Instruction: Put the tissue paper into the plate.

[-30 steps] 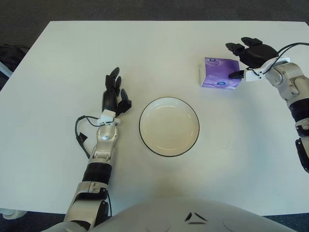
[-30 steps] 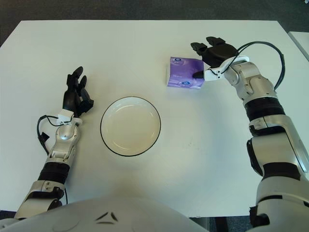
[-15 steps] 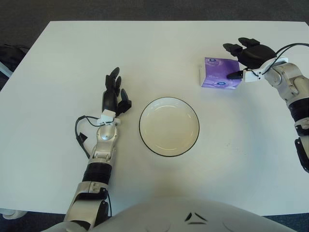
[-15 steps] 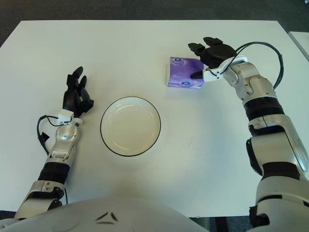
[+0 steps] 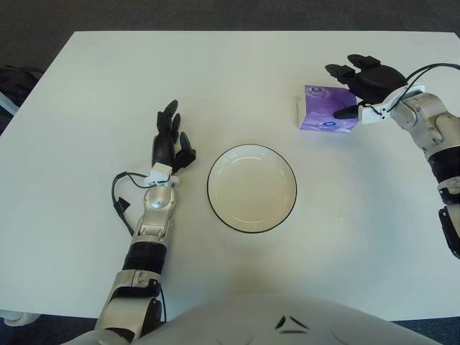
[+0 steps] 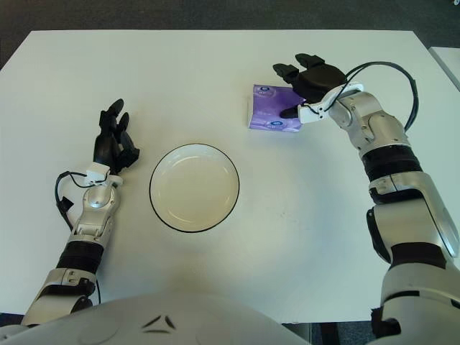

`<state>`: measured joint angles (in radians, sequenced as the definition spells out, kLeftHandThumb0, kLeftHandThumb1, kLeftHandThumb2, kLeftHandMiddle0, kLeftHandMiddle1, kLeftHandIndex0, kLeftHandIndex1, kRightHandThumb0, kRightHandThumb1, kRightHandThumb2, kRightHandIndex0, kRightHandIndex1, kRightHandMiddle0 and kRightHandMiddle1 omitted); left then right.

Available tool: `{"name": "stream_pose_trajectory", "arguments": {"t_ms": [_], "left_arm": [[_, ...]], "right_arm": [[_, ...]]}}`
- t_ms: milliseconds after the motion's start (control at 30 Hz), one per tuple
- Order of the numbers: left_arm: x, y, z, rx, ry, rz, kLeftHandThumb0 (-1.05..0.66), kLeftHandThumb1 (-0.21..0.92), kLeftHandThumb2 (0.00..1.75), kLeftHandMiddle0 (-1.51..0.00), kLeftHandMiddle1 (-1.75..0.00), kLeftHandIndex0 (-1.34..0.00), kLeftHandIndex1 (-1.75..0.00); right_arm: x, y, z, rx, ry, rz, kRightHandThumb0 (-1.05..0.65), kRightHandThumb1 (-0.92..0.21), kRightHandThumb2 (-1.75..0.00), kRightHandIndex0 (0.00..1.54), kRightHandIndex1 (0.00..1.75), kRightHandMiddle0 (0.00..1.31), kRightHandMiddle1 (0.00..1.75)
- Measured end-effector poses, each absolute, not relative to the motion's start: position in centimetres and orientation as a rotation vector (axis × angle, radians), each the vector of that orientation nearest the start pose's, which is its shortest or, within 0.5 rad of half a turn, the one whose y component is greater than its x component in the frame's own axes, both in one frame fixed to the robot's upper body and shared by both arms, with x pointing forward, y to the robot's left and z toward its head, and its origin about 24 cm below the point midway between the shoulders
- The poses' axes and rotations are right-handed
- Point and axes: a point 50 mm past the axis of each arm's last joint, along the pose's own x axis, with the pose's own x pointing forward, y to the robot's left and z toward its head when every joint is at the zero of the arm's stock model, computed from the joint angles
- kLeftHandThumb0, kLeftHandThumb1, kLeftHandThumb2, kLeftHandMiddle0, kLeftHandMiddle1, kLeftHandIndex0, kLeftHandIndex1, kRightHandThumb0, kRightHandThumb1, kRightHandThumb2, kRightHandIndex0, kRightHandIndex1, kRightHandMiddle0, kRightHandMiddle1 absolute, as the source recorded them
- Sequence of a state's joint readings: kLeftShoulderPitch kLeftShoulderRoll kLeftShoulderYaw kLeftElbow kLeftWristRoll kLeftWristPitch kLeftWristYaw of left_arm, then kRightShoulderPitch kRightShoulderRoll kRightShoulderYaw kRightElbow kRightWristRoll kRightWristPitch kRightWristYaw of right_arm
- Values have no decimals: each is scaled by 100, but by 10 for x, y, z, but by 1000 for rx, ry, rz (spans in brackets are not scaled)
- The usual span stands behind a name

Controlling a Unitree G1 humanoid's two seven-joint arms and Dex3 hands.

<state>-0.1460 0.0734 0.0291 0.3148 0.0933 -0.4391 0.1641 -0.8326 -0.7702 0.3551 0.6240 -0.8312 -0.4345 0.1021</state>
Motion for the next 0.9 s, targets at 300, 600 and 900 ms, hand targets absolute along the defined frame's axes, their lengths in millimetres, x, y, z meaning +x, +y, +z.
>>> {"name": "stream_pose_trajectory", "arguments": {"t_ms": [300, 600, 900], "left_arm": [[274, 166, 49, 138, -278, 124, -76, 92, 99, -30, 0, 0, -59], [274, 166, 49, 137, -277, 123, -77, 92, 98, -30, 0, 0, -58], [274, 165, 49, 140, -277, 122, -78, 92, 99, -30, 0, 0, -57]], "right_arm": [[364, -215, 181, -1707, -375, 379, -105, -92, -47, 0, 0, 0, 0], [359, -213, 181, -1719, -405, 426, -105, -92, -47, 0, 0, 0, 0], [357, -210, 181, -1724, -426, 454, -105, -92, -44, 0, 0, 0, 0]]}}
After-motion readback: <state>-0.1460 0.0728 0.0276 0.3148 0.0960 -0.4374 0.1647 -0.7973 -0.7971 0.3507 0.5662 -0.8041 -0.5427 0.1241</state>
